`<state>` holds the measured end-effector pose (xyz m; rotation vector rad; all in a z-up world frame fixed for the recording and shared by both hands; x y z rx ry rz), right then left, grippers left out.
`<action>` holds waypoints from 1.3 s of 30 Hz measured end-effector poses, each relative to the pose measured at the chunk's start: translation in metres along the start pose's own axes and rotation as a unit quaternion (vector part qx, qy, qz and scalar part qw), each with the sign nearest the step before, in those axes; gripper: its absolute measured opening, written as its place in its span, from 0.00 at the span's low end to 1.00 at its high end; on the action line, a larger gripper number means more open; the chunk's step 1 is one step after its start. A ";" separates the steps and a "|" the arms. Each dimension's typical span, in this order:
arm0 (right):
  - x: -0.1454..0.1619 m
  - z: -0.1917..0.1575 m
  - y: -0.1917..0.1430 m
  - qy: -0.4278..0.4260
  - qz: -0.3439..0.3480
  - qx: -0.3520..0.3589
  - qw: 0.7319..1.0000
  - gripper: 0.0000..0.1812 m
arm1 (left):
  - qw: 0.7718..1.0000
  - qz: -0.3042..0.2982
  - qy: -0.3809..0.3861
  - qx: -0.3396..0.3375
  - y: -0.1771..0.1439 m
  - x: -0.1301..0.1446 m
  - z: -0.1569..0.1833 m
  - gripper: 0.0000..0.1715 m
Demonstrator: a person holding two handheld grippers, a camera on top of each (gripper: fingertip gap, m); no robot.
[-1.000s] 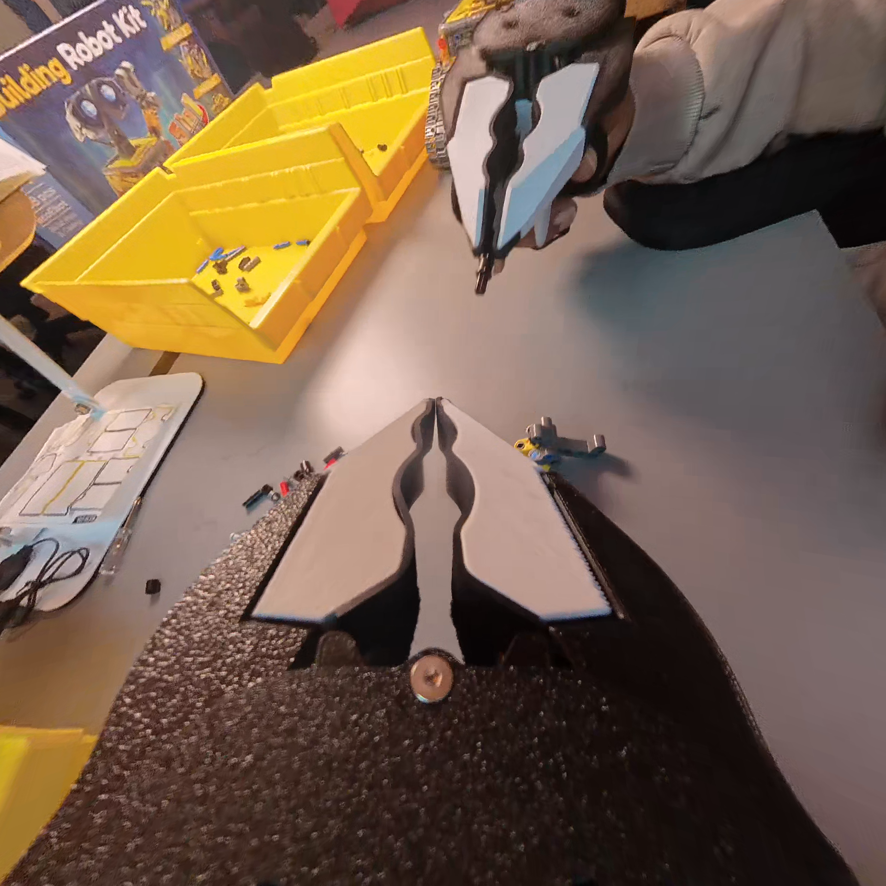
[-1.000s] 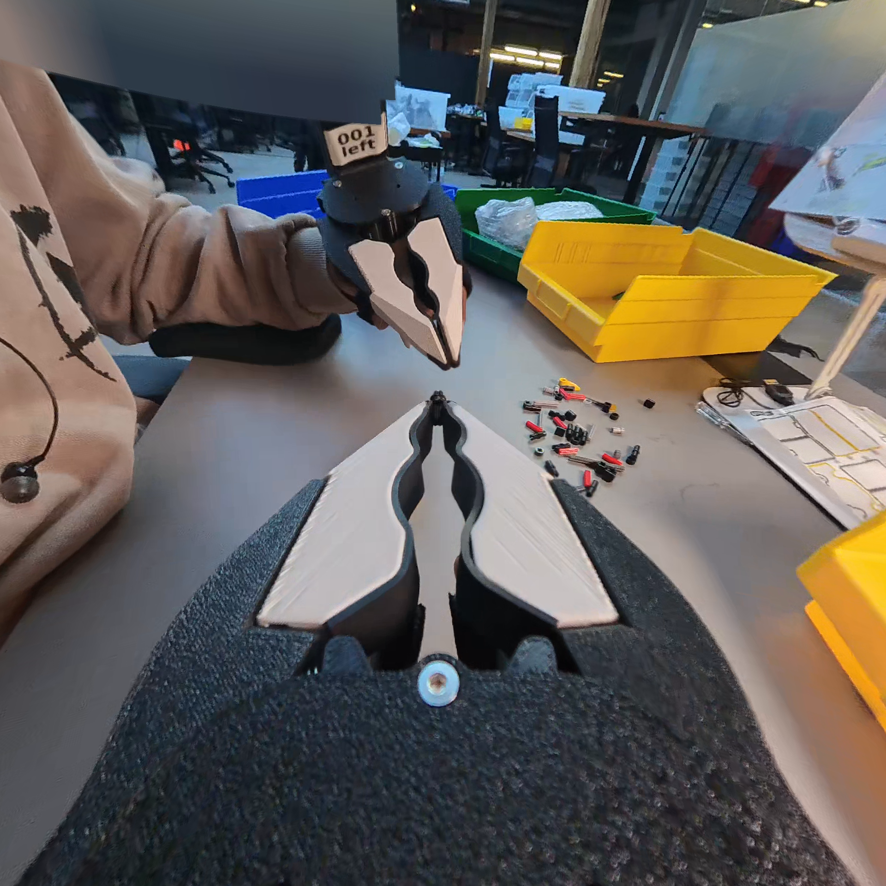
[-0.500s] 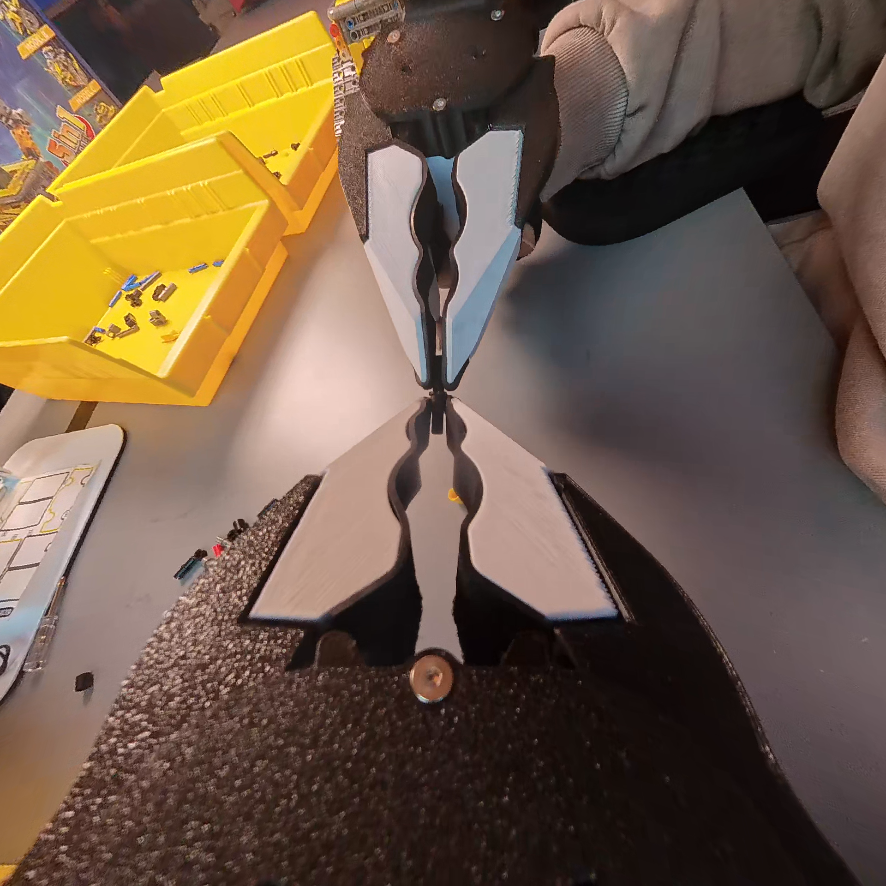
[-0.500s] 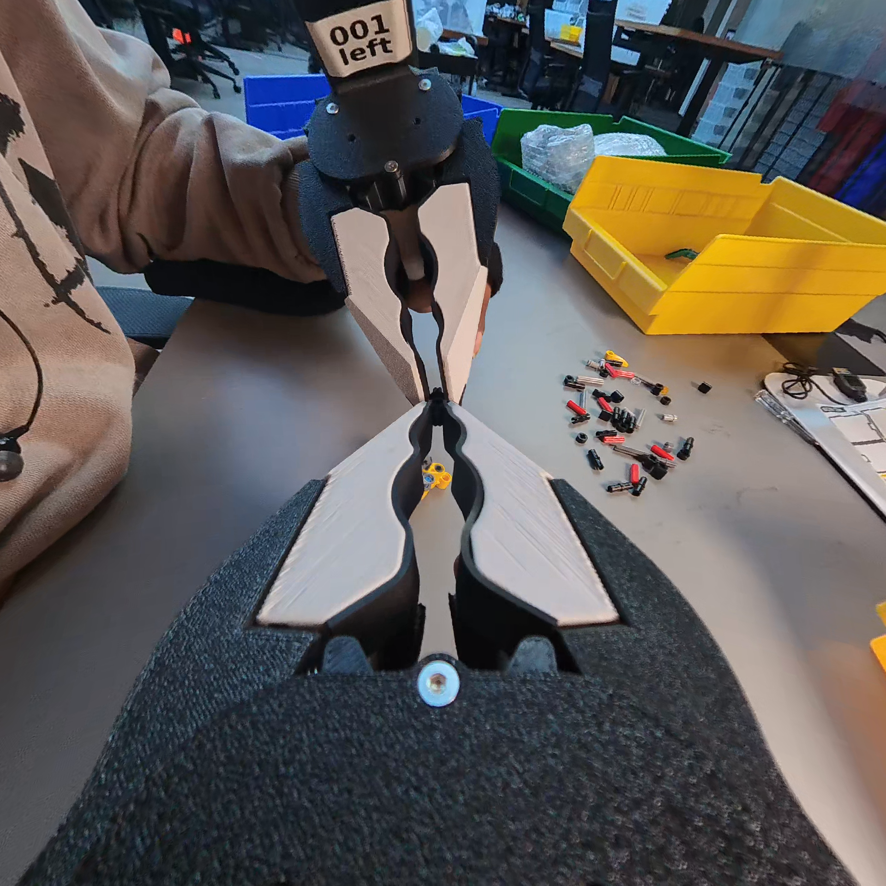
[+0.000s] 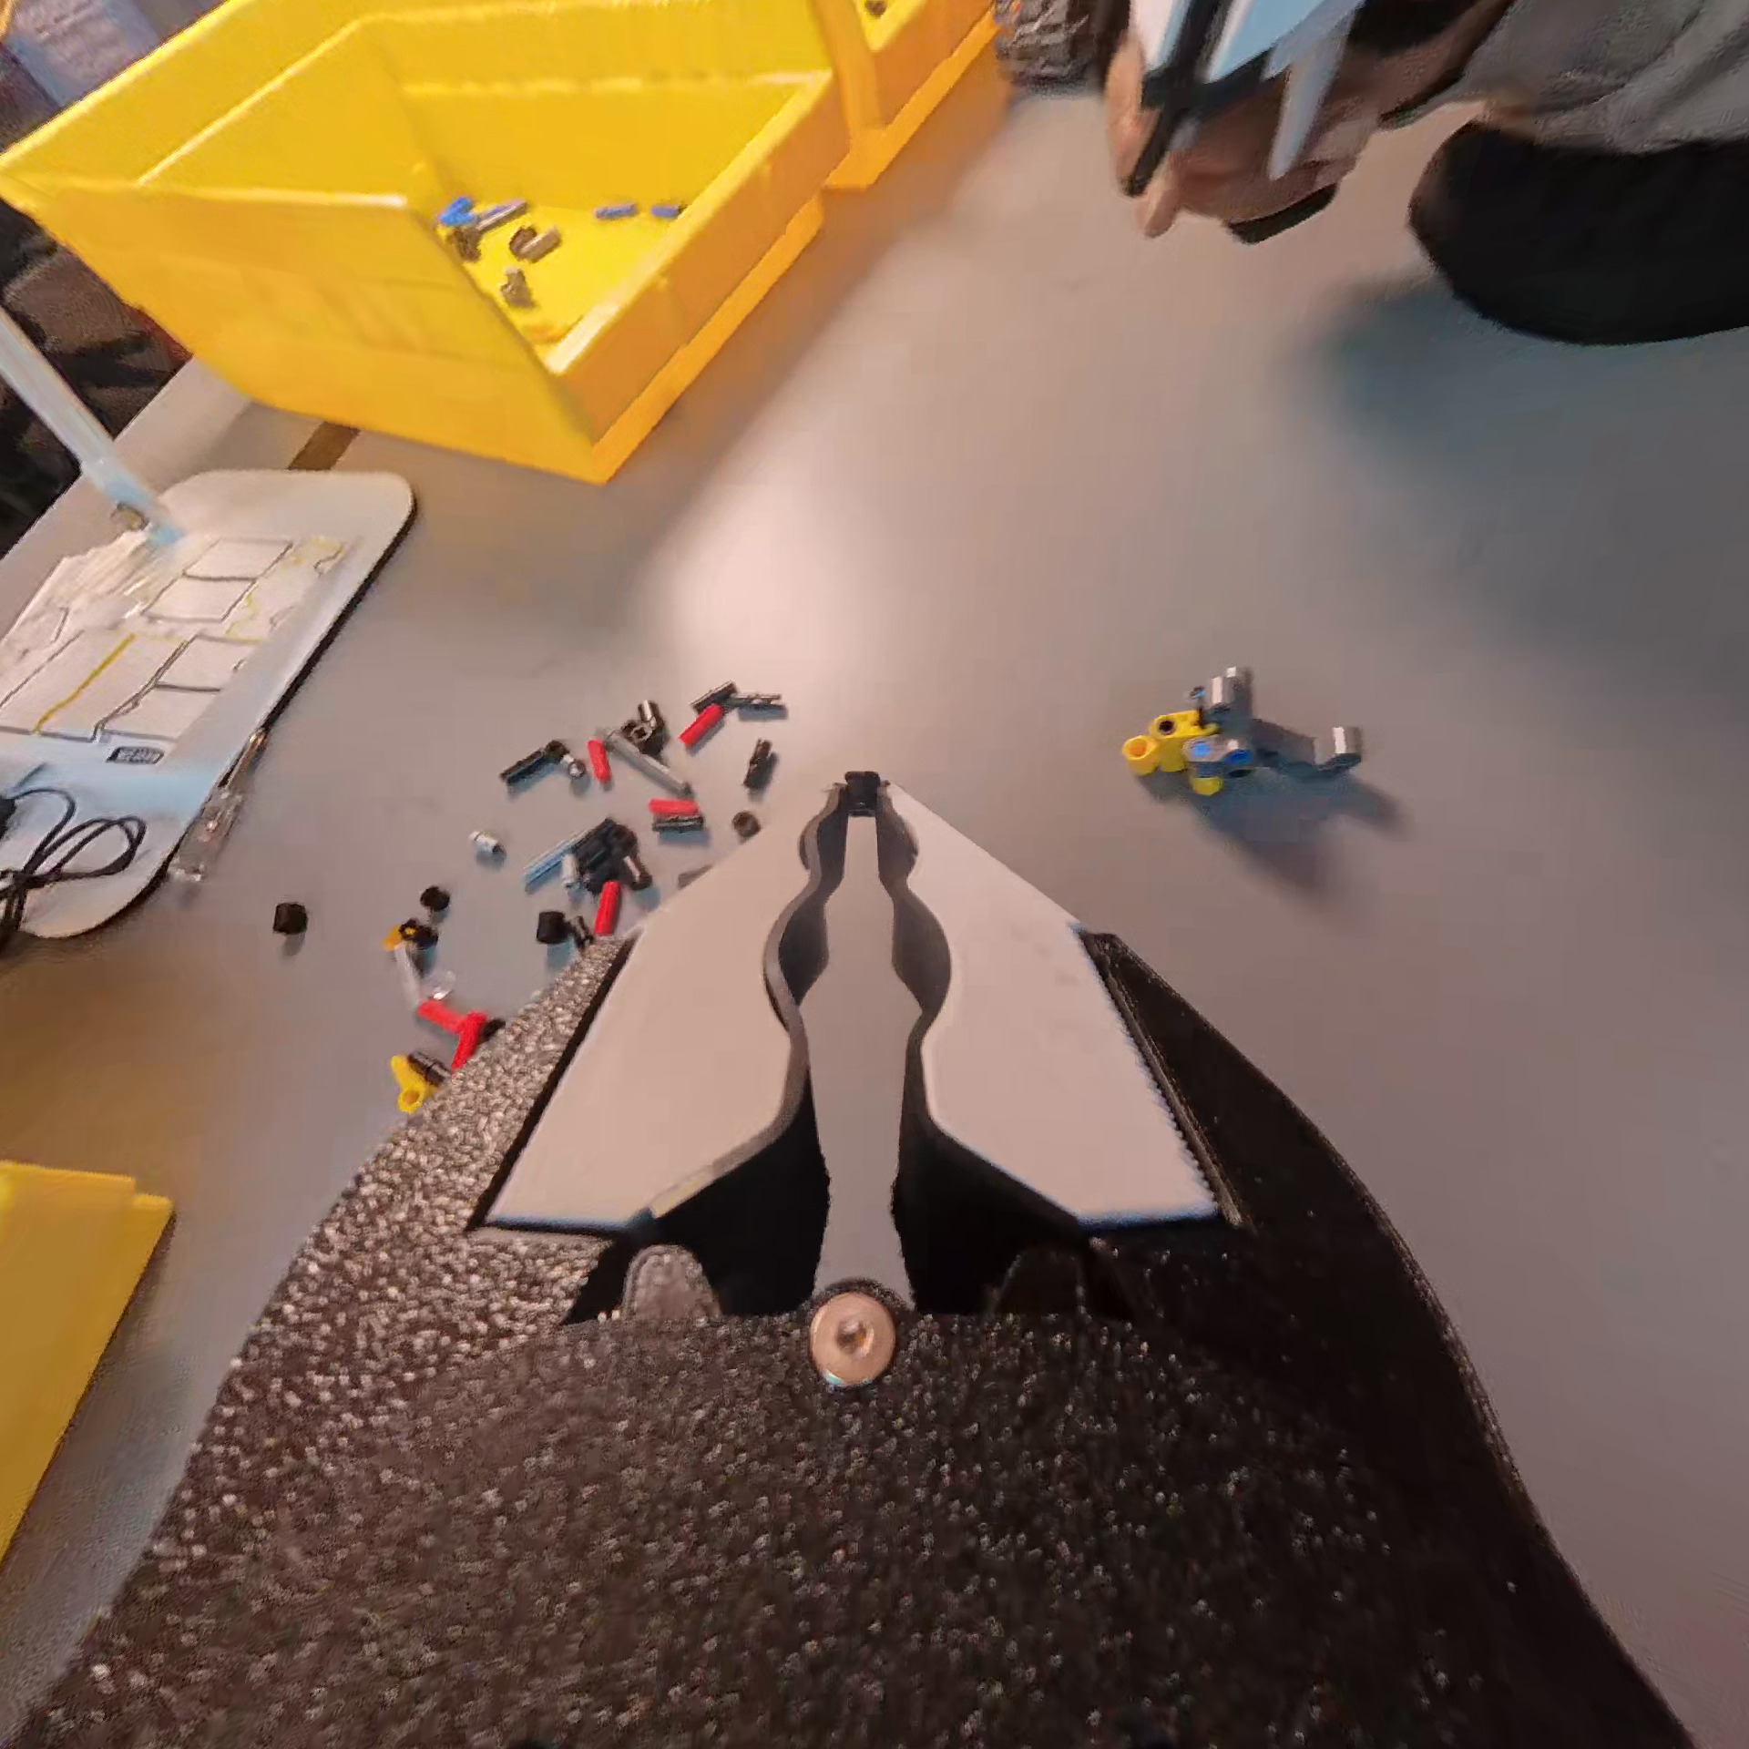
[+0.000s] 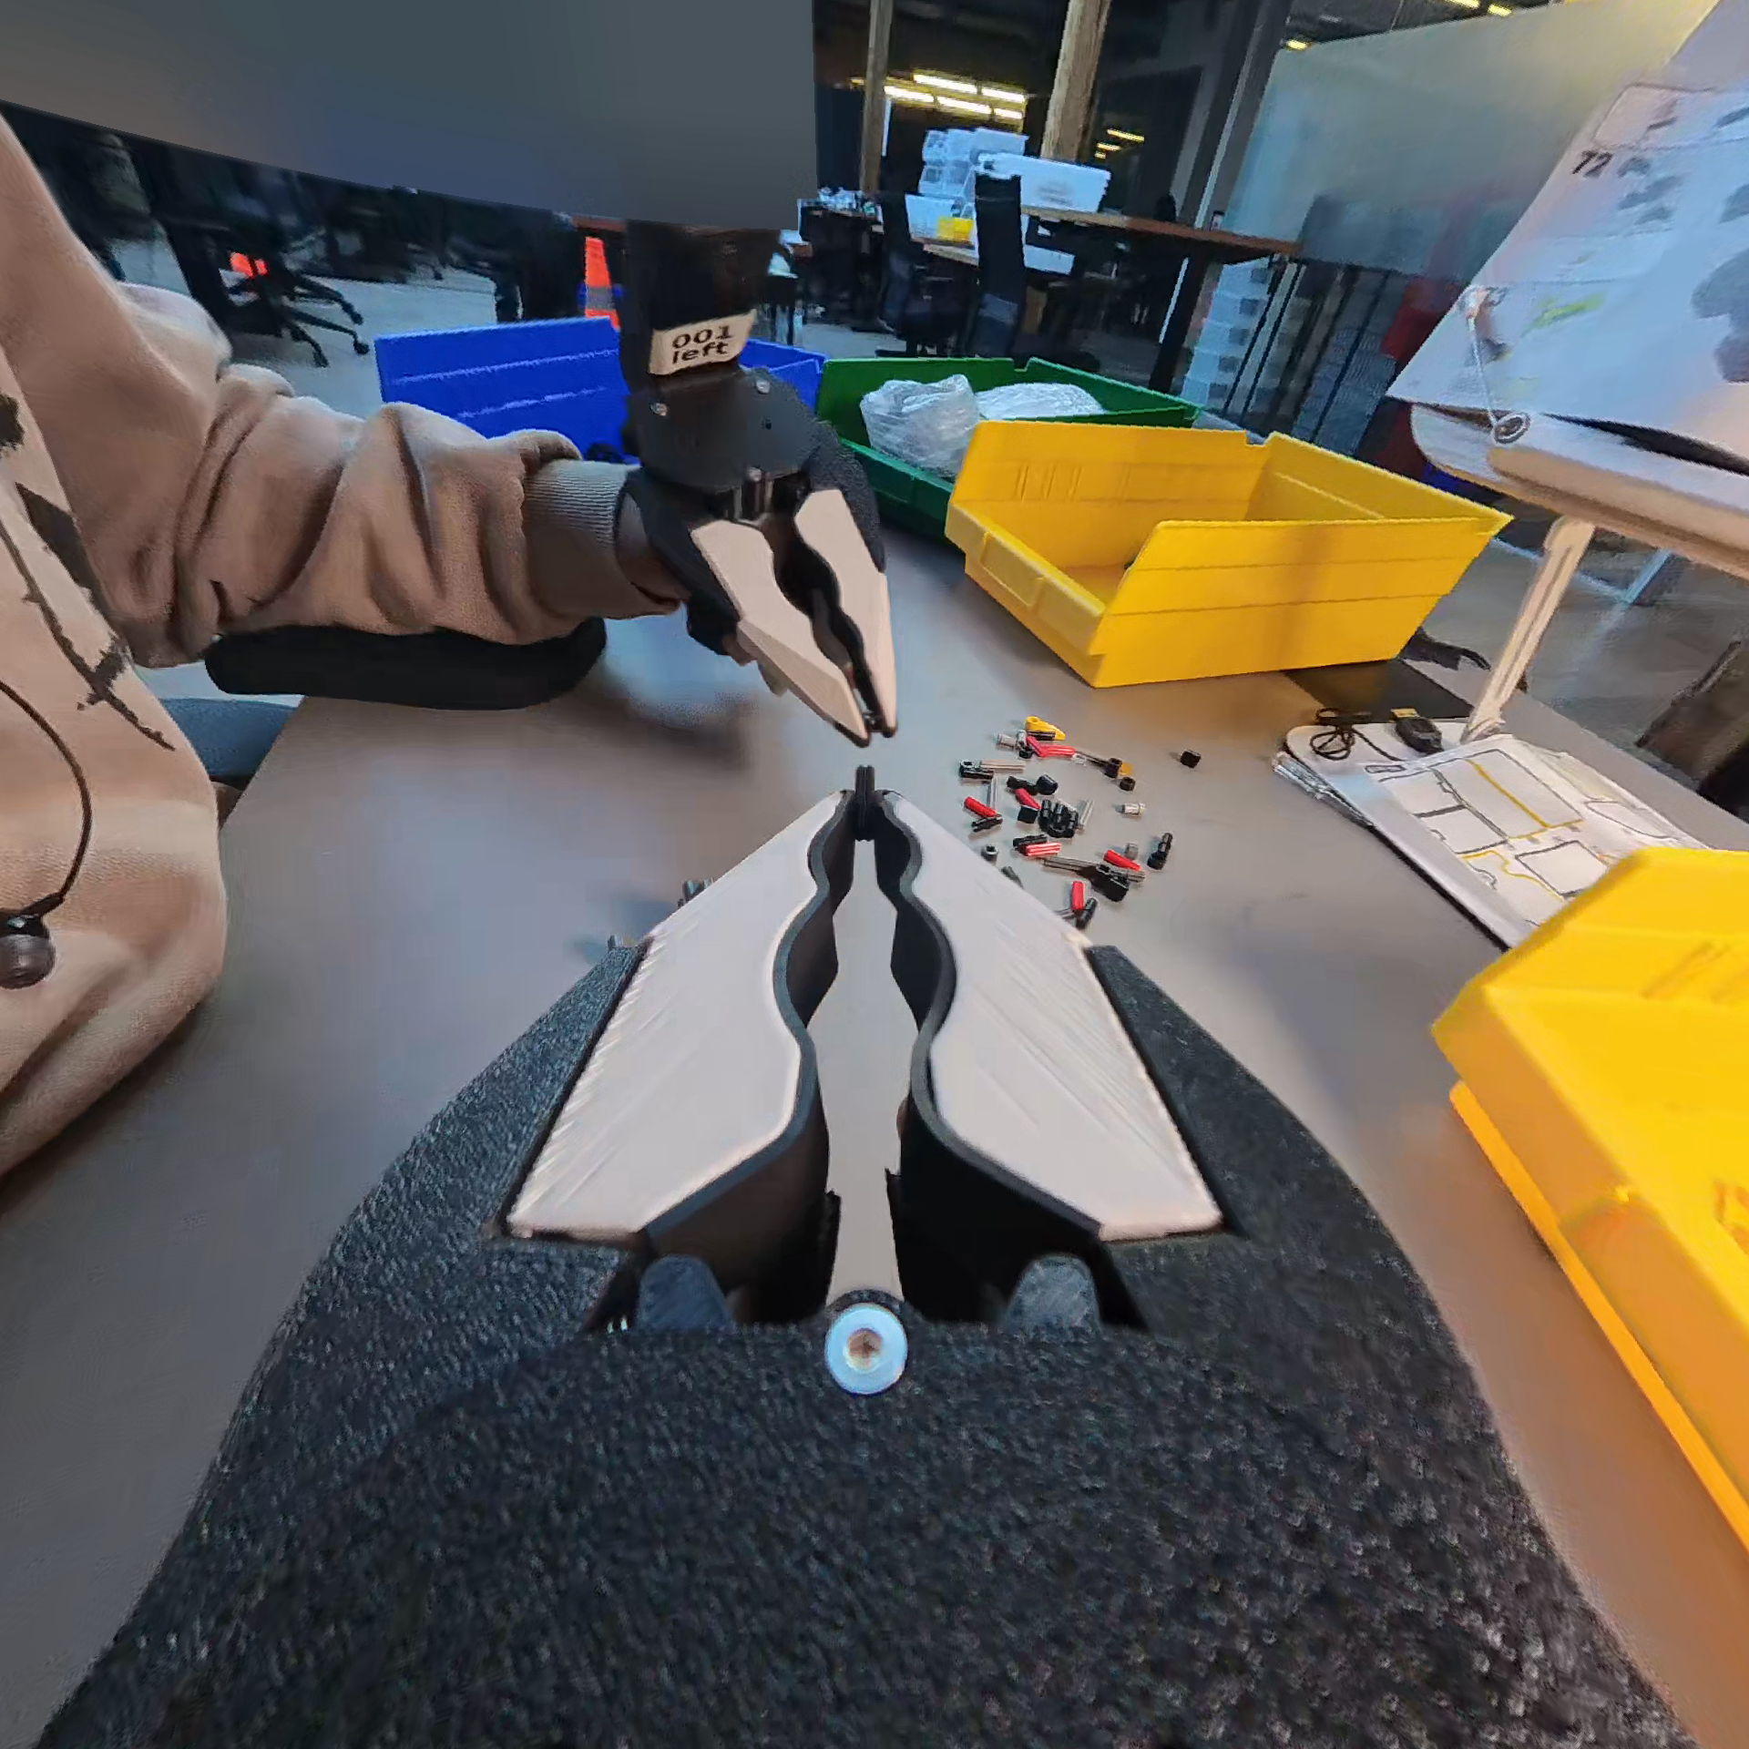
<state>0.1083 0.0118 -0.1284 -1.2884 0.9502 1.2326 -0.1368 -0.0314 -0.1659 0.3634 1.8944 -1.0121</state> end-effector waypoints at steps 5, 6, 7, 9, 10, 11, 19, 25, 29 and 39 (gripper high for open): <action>0.011 0.000 0.011 0.002 -0.034 -0.007 0.999 0.01 | 0.991 -0.095 -0.020 -0.096 0.028 0.019 -0.032 0.04; 0.014 0.000 0.013 0.001 -0.043 -0.007 0.999 0.01 | 0.988 -0.113 -0.032 -0.097 0.033 0.022 -0.036 0.04; 0.017 0.000 0.014 -0.004 -0.050 -0.005 0.999 0.01 | 0.987 -0.123 -0.040 -0.096 0.037 0.025 -0.039 0.04; 0.019 0.000 0.015 -0.005 -0.057 -0.006 0.998 0.01 | 0.986 -0.125 -0.045 -0.100 0.040 0.025 -0.041 0.04; 0.019 0.000 0.015 -0.005 -0.057 -0.007 0.998 0.01 | 0.986 -0.123 -0.047 -0.103 0.040 0.025 -0.041 0.05; 0.019 0.000 0.015 -0.005 -0.057 -0.007 0.998 0.01 | 0.986 -0.119 -0.052 -0.103 0.040 0.024 -0.041 0.07; 0.024 0.005 0.014 -0.001 -0.070 0.013 0.997 0.01 | 0.986 -0.078 -0.098 -0.112 0.028 0.020 -0.047 0.13; 0.026 0.013 0.011 0.000 -0.069 0.054 0.996 0.01 | 0.986 -0.003 -0.131 -0.103 0.015 0.007 -0.041 0.21; 0.029 0.032 0.001 0.016 -0.068 0.127 0.989 0.01 | 0.984 0.049 -0.157 -0.066 0.009 -0.001 -0.023 0.29; 0.035 0.063 -0.024 0.046 -0.059 0.278 0.958 0.01 | 0.981 0.097 -0.147 -0.077 -0.009 -0.015 -0.013 0.30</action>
Point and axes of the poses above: each gripper's, where its closed fingertips meet, y out along the fingers, x out of its underside, z = x × y across the jaws, the point moved 8 cm from there along -y, back along the fingers, and after that the axes turned 4 degrees about -x, right-handed, at the moved point
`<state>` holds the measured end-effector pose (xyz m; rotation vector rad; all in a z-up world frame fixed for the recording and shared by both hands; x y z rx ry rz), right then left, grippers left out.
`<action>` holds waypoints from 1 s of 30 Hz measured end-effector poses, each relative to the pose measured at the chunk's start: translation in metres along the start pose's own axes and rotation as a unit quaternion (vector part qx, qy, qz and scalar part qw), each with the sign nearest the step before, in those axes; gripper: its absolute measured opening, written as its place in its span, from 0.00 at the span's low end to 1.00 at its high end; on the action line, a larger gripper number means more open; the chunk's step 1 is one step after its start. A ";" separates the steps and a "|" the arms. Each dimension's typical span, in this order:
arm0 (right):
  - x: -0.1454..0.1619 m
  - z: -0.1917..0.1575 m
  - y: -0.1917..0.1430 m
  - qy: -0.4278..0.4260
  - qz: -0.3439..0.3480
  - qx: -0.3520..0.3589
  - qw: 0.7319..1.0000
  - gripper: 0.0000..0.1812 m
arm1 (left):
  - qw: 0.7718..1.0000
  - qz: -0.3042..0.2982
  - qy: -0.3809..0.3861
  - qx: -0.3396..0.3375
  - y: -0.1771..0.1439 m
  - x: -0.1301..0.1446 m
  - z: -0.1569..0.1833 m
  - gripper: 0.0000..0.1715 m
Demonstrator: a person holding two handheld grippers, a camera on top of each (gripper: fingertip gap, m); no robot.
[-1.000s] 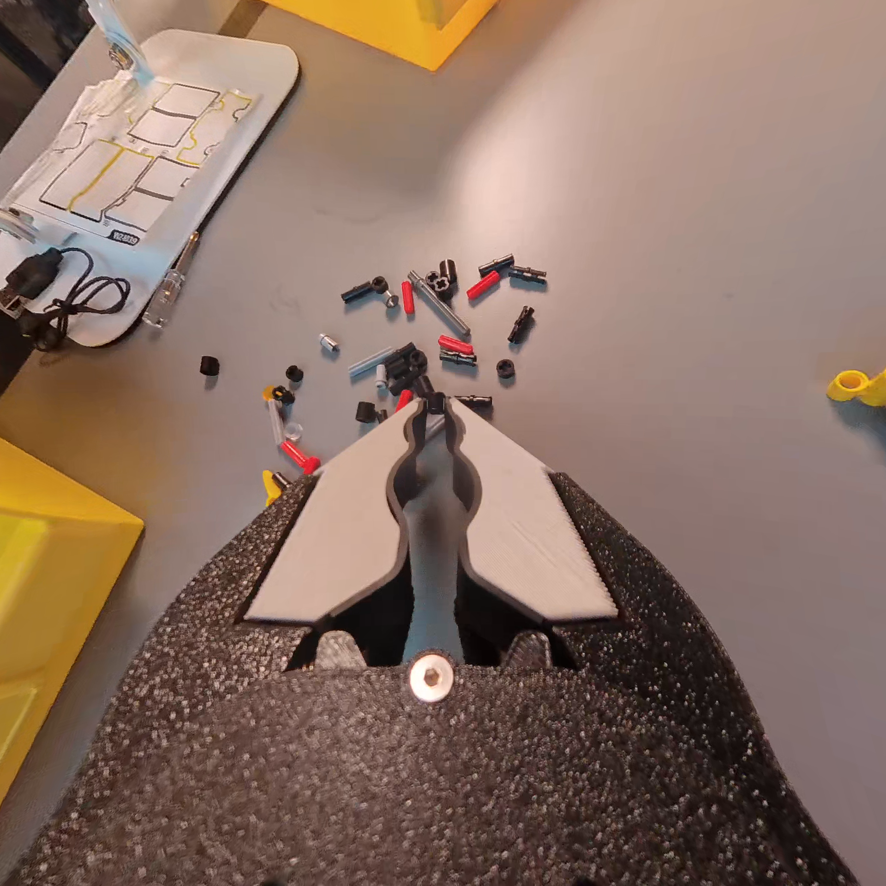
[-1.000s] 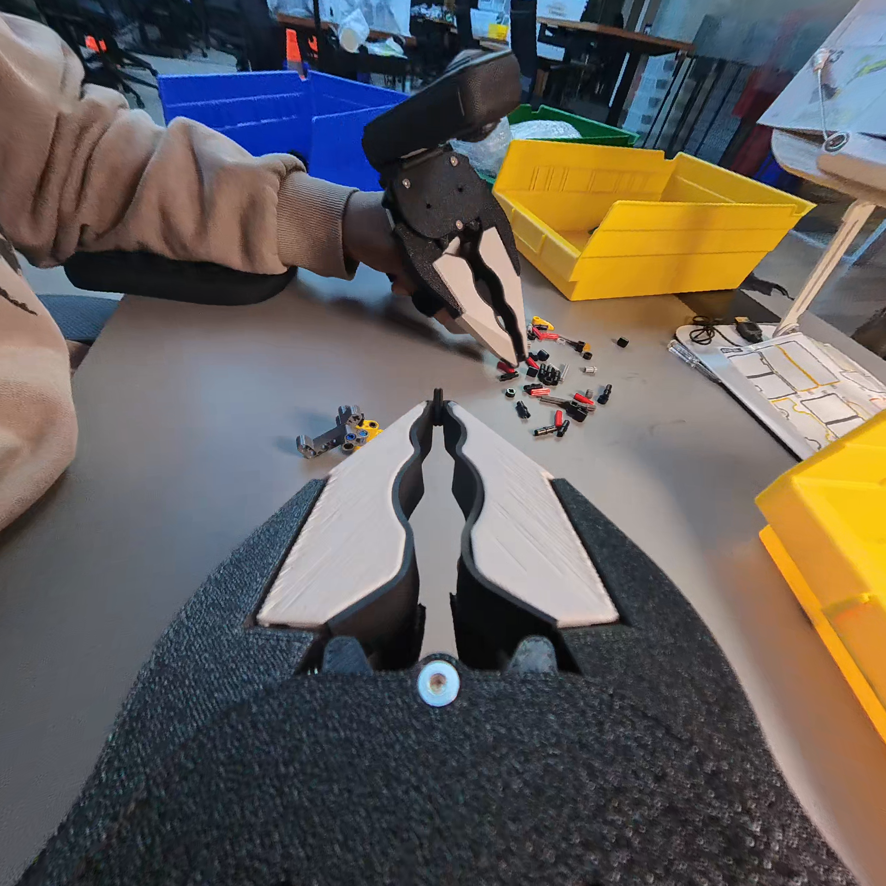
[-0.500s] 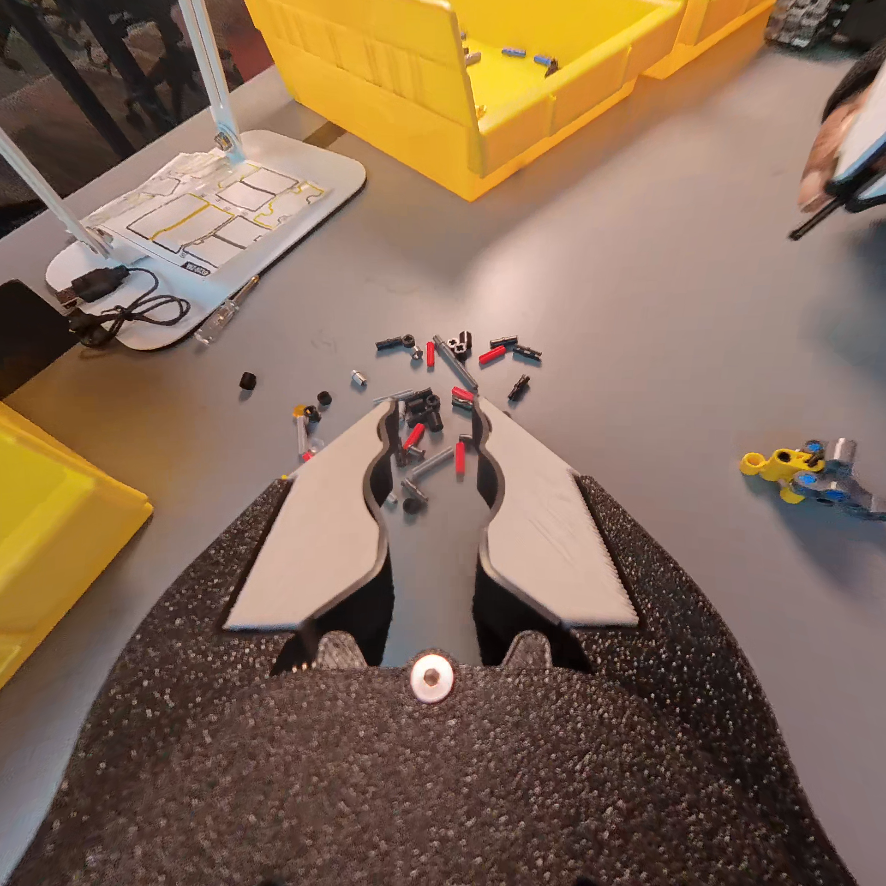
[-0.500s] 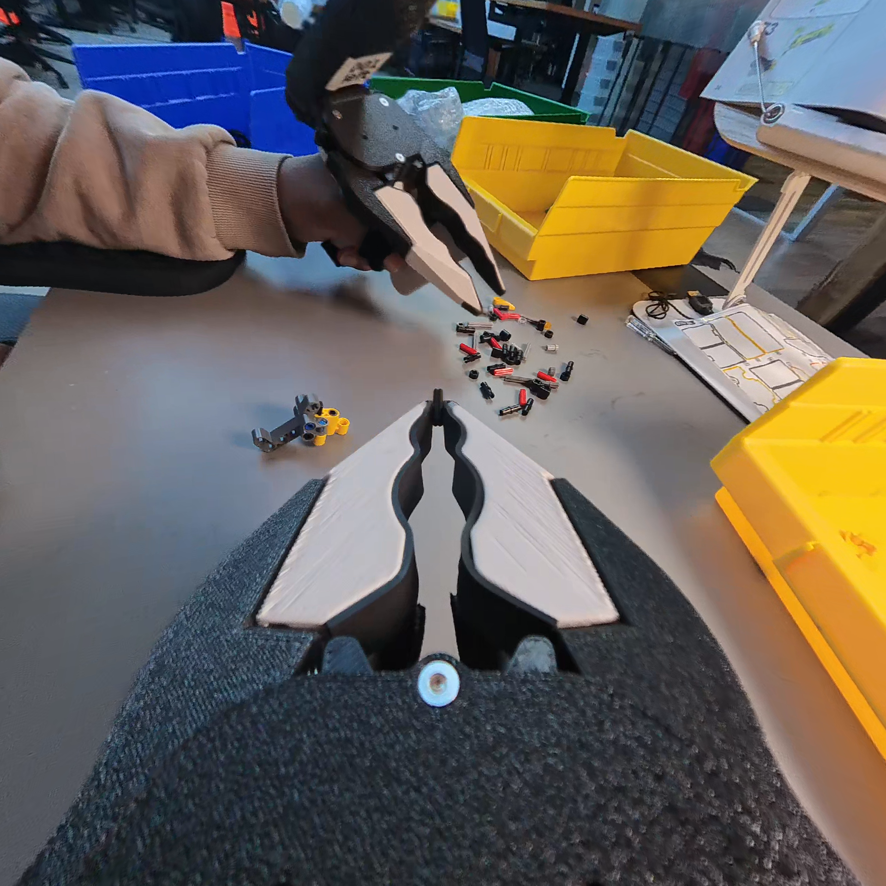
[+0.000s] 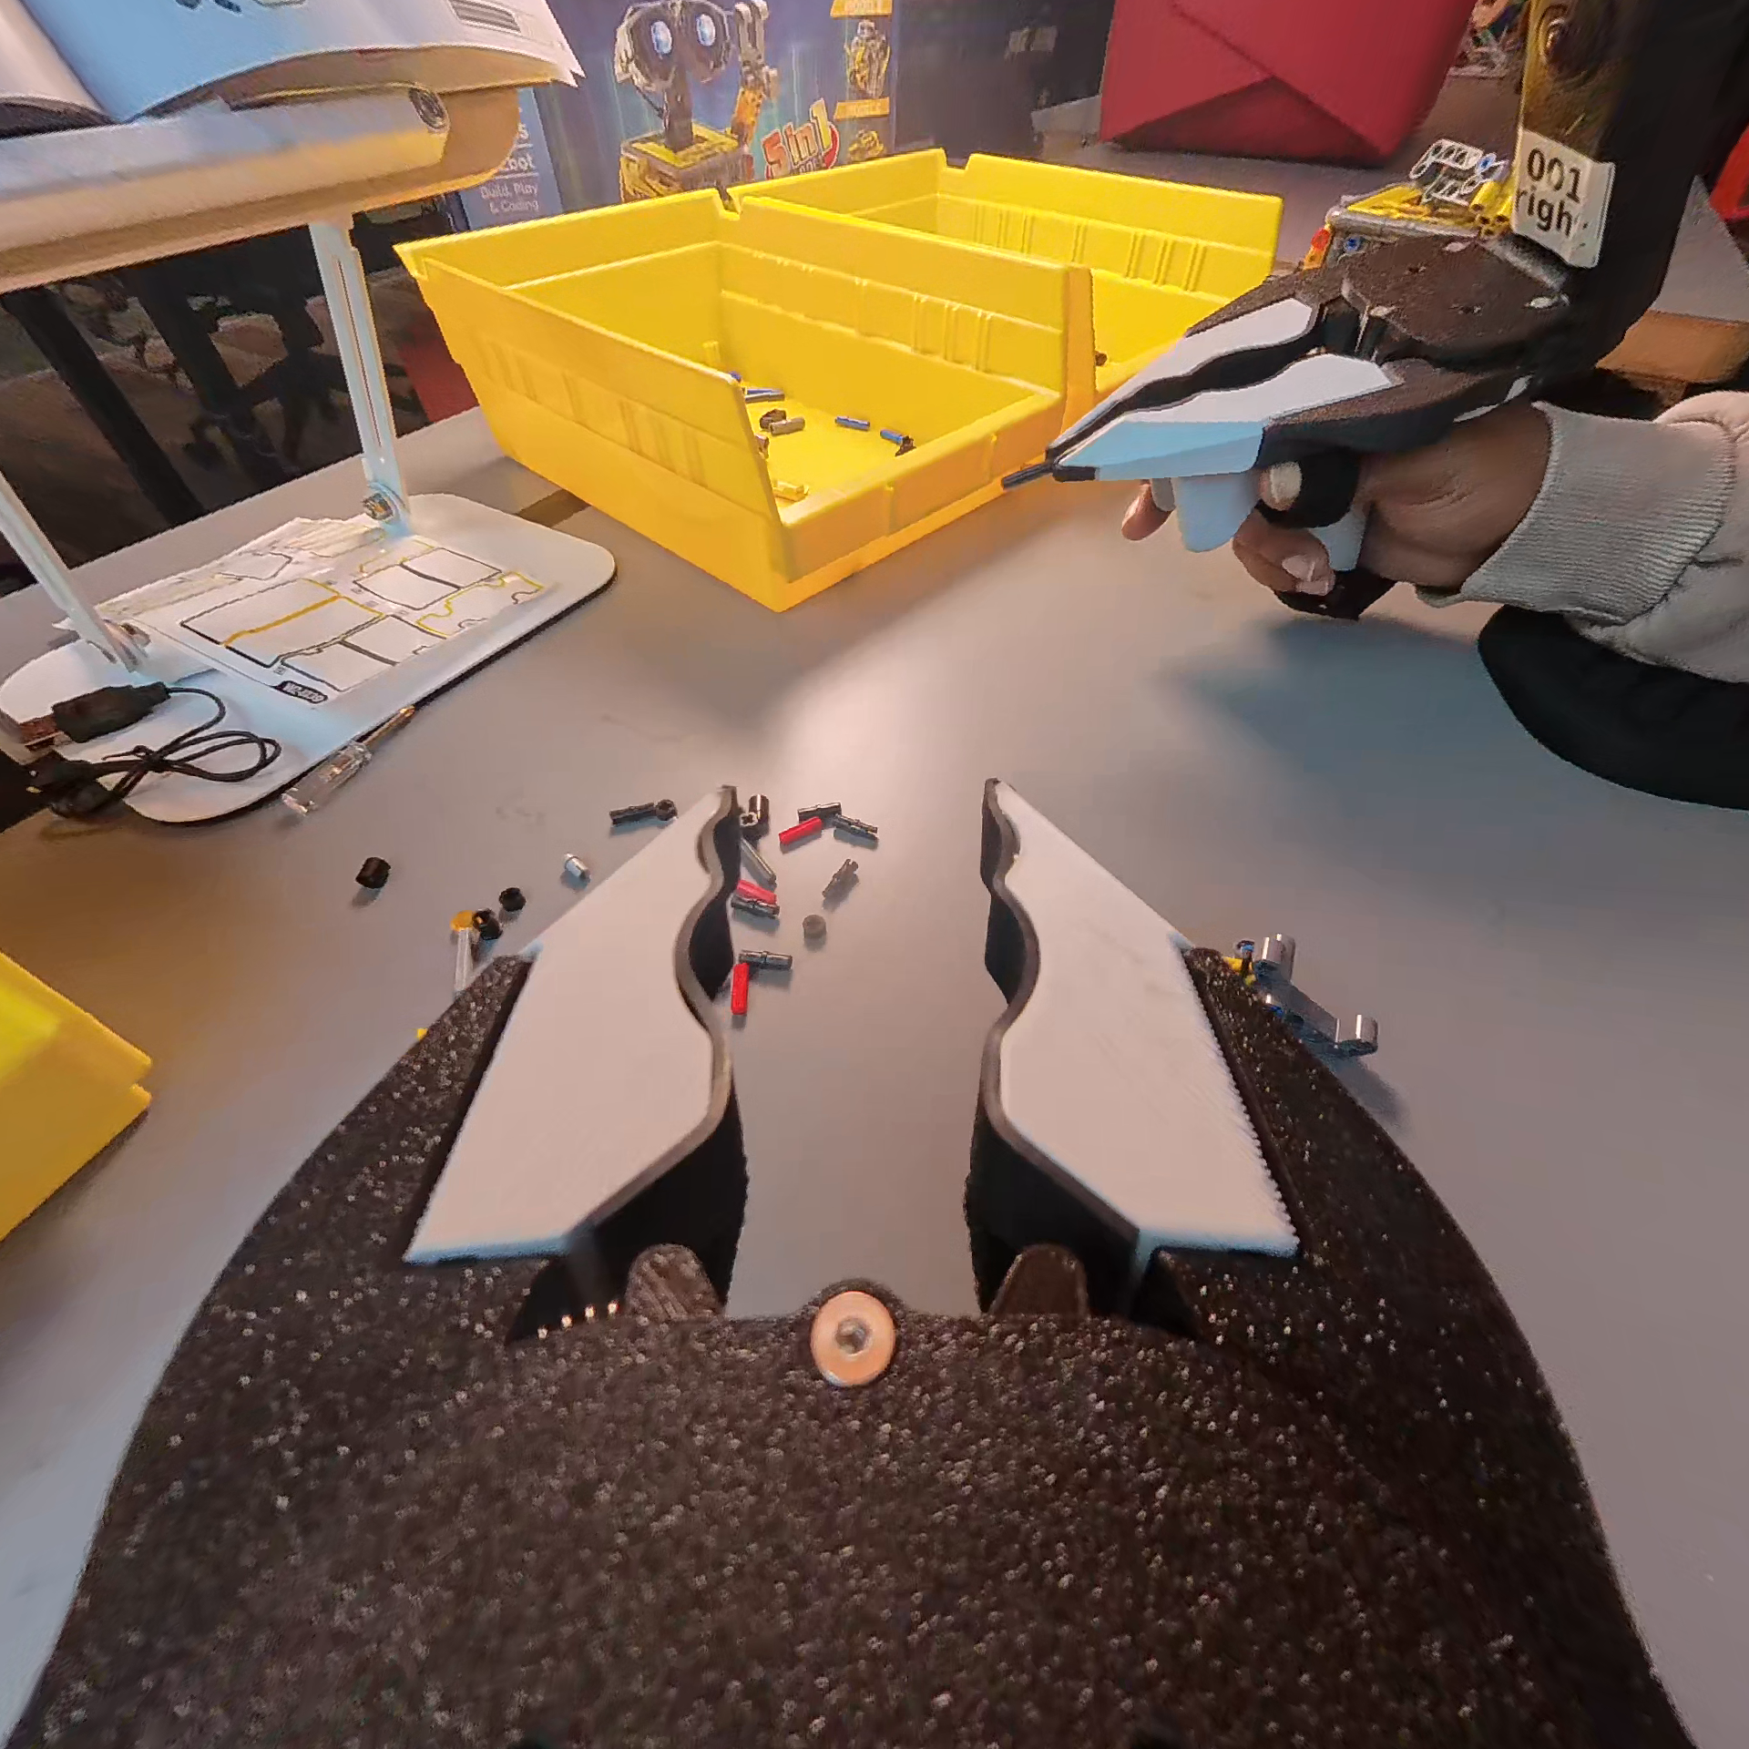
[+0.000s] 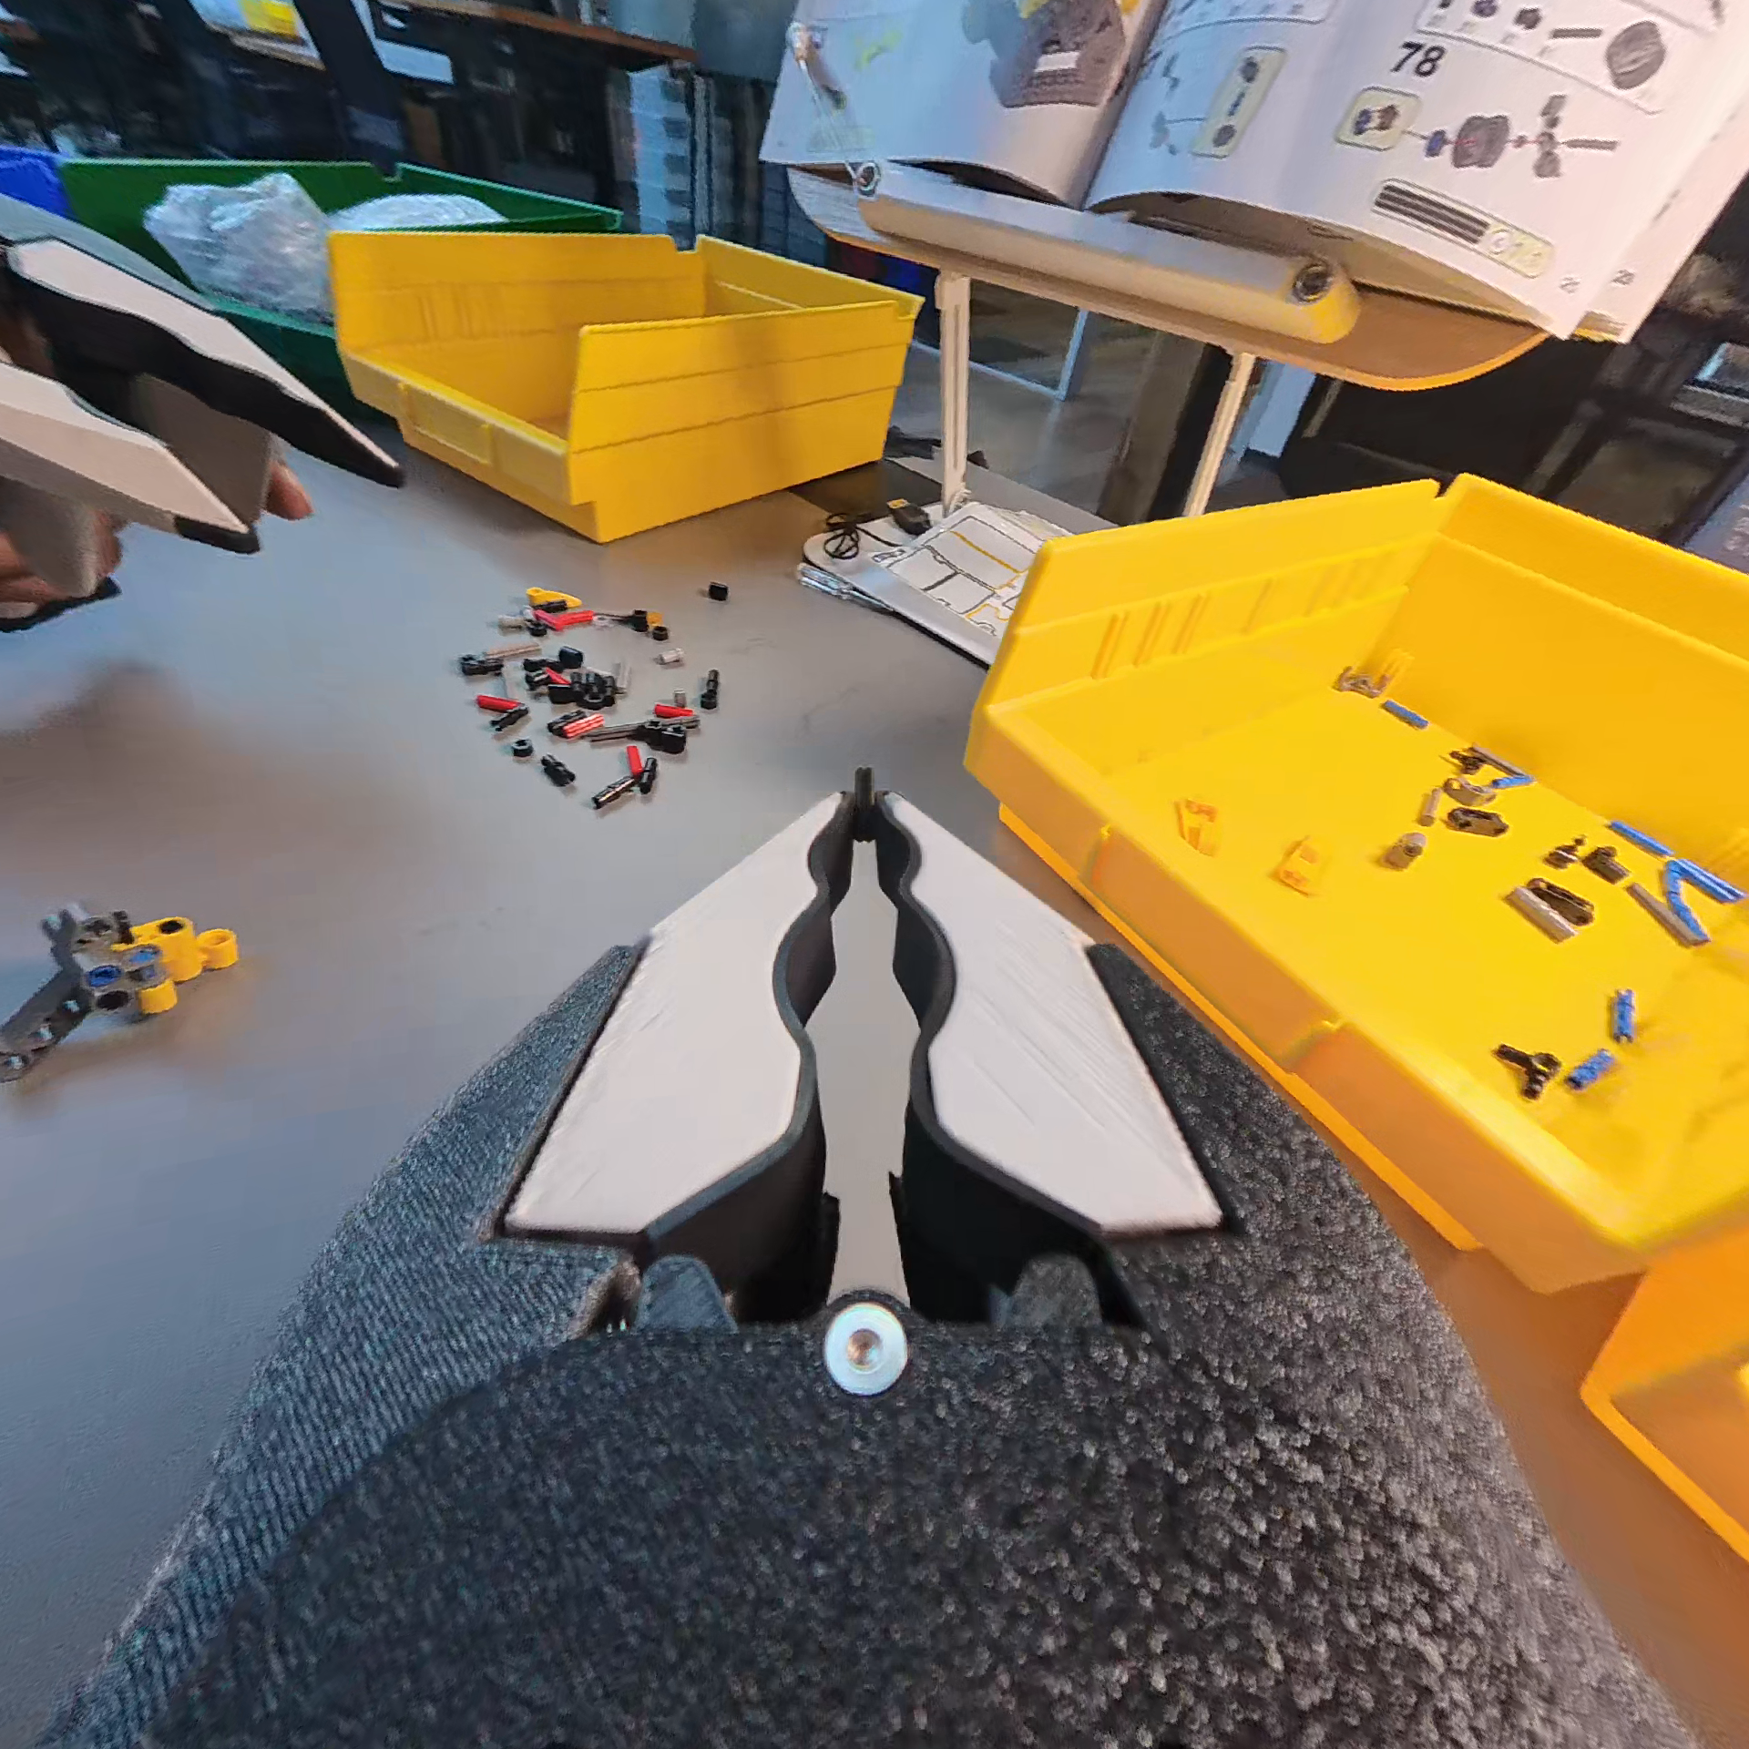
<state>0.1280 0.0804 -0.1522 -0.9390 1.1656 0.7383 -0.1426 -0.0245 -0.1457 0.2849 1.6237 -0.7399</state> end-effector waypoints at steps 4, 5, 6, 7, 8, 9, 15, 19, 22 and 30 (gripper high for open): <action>-0.002 0.011 0.011 0.014 -0.005 0.032 0.999 0.01 | 1.000 -0.018 0.005 -0.009 0.004 0.008 -0.004 0.30; -0.005 0.014 0.015 0.008 -0.010 0.040 0.999 0.01 | 1.000 -0.022 0.004 -0.010 0.005 0.010 -0.004 0.29; -0.007 0.018 0.019 0.004 -0.013 0.049 0.999 0.01 | 1.000 -0.024 0.003 -0.010 0.006 0.011 -0.004 0.29; -0.011 0.021 0.022 0.003 -0.014 0.057 0.998 0.01 | 1.000 -0.025 0.004 -0.012 0.007 0.012 -0.004 0.29; -0.014 0.025 0.026 0.003 -0.013 0.063 0.998 0.01 | 0.999 -0.027 0.007 -0.015 0.008 0.013 -0.004 0.29; -0.017 0.030 0.029 0.003 -0.013 0.072 0.997 0.01 | 0.999 -0.029 0.008 -0.018 0.008 0.013 -0.005 0.29; -0.058 0.092 0.008 -0.034 0.025 0.243 0.969 0.01 | 0.999 -0.037 0.000 -0.033 0.009 0.018 -0.010 0.27; -0.058 0.178 -0.038 0.025 -0.039 0.350 0.936 0.01 | 0.998 -0.043 -0.003 -0.034 0.011 0.021 -0.010 0.27; -0.025 0.227 -0.045 0.070 -0.123 0.367 0.920 0.01 | 0.998 -0.050 0.001 -0.032 0.014 0.021 -0.010 0.26; -0.009 0.254 -0.046 0.112 -0.143 0.383 0.906 0.12 | 0.998 -0.053 -0.001 -0.022 0.013 0.022 -0.008 0.26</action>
Point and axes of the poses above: each gripper's, where its closed fingertips meet, y out along the fingers, x out of its underside, z = x × y across the jaws, the point moved 8 cm from there along -y, back along the fingers, and after that the axes turned 4 degrees about -x, right-handed, at the moved point
